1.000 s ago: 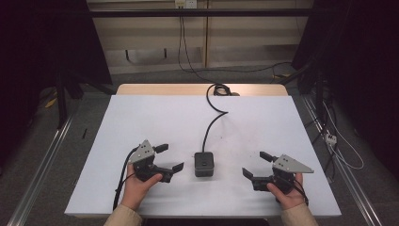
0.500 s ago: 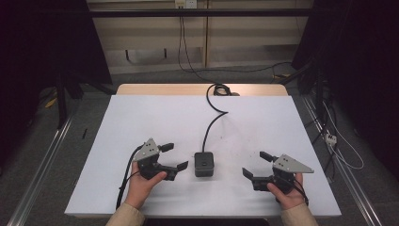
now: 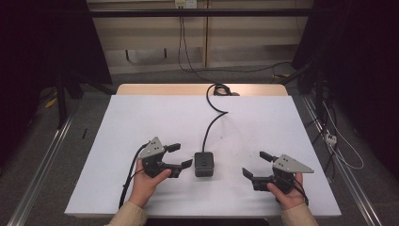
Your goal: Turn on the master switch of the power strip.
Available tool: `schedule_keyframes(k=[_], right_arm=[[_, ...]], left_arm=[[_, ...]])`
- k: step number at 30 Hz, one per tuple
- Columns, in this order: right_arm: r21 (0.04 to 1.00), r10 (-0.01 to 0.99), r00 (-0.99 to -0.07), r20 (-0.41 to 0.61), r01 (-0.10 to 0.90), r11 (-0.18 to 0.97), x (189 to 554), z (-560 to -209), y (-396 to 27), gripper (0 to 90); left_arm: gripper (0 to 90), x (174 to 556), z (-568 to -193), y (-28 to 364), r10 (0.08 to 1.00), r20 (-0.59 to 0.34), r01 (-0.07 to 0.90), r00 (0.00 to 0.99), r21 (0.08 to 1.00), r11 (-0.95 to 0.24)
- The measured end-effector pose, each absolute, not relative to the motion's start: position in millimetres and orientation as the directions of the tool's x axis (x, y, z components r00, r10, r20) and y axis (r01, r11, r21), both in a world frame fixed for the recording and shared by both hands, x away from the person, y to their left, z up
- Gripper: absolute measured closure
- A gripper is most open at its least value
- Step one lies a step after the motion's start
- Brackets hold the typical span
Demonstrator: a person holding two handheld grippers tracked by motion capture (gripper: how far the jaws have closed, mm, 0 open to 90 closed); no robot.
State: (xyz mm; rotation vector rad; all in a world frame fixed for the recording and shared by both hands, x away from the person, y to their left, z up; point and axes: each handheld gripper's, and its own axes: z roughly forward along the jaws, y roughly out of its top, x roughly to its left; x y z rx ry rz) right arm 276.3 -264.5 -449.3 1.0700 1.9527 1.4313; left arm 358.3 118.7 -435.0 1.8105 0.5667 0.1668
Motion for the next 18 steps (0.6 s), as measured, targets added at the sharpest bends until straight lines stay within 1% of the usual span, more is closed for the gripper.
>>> schedule_keyframes(k=[2,3,4,5,6,10,14,18], right_arm=[[0.942,0.817,-0.573,0.061,0.304,0.143,276.3,-449.2,-264.5,9.0],[0.942,0.818,-0.573,0.061,0.303,0.142,276.3,-449.1,-264.7,9.1],[0.942,0.817,-0.573,0.061,0.304,0.142,276.3,-449.1,-264.7,9.1],[0.942,0.817,-0.573,0.061,0.304,0.142,276.3,-449.1,-264.7,9.1],[0.942,0.817,-0.573,0.062,0.305,0.143,276.4,-449.4,-264.7,9.2],[0.942,0.816,-0.575,0.062,0.304,0.143,276.3,-449.2,-264.4,9.2],[0.942,0.816,-0.574,0.061,0.304,0.143,276.4,-449.2,-264.5,9.2],[0.942,0.817,-0.574,0.061,0.302,0.143,276.3,-449.1,-264.8,9.2]], left_arm=[[24.6,359.1,-434.7,118.1,0.457,-0.171,0.294,0.873,0.932,-0.212],[28.2,359.2,-434.6,117.8,0.459,-0.175,0.298,0.871,0.931,-0.211],[30.2,359.5,-434.5,117.6,0.458,-0.177,0.300,0.871,0.930,-0.211],[30.2,359.8,-434.4,117.2,0.457,-0.179,0.301,0.871,0.930,-0.210],[32.7,359.9,-434.1,116.7,0.460,-0.179,0.304,0.870,0.929,-0.212],[35.9,361.4,-432.9,113.5,0.448,-0.181,0.304,0.876,0.927,-0.219],[42.1,363.0,-431.9,109.6,0.442,-0.187,0.306,0.877,0.927,-0.217],[44.8,364.2,-431.9,106.5,0.437,-0.192,0.310,0.879,0.925,-0.218]])
